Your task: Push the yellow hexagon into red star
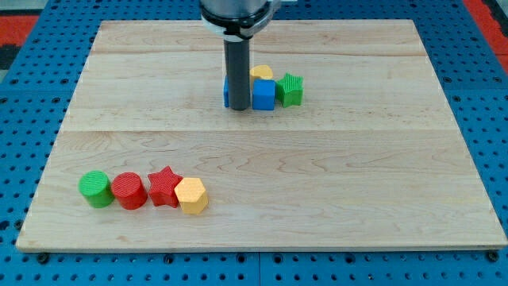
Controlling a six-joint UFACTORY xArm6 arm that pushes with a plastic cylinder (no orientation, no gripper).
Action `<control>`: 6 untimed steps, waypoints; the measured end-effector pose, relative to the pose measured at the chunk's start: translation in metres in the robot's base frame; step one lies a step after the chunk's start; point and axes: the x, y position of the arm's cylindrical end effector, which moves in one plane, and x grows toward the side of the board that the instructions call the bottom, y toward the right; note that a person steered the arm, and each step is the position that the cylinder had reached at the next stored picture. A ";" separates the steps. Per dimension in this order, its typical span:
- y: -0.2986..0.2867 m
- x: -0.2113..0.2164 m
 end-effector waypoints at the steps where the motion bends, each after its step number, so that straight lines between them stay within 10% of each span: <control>1: -0.031 0.000; 3: -0.025 -0.019; 6: -0.006 0.144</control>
